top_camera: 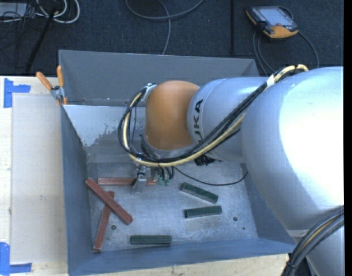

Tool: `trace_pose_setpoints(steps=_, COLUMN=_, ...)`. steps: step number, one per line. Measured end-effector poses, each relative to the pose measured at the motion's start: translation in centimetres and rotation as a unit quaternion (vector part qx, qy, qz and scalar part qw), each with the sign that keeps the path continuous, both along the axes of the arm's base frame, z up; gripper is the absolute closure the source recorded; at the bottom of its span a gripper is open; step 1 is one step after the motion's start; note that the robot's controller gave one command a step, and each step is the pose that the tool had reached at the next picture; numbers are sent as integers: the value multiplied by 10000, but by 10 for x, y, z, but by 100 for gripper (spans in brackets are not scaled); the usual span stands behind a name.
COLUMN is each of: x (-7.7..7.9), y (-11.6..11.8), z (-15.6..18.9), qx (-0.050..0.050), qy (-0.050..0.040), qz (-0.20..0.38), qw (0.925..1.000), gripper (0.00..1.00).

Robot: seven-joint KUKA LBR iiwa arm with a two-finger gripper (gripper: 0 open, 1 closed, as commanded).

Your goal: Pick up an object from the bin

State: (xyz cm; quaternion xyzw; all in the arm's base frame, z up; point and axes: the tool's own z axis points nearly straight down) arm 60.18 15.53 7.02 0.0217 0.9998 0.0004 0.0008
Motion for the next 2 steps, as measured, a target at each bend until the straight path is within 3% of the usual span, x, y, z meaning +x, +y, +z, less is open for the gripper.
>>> trace_pose_setpoints(steps=1, x=0, y=0, z=0, qx=1, qy=1, qz=-4, qw=10000, gripper=100)
trace_pose_setpoints(steps=2, x=-25, y=1, z=145, qx=-2, qy=0, qz=98, qw=10000, gripper=100)
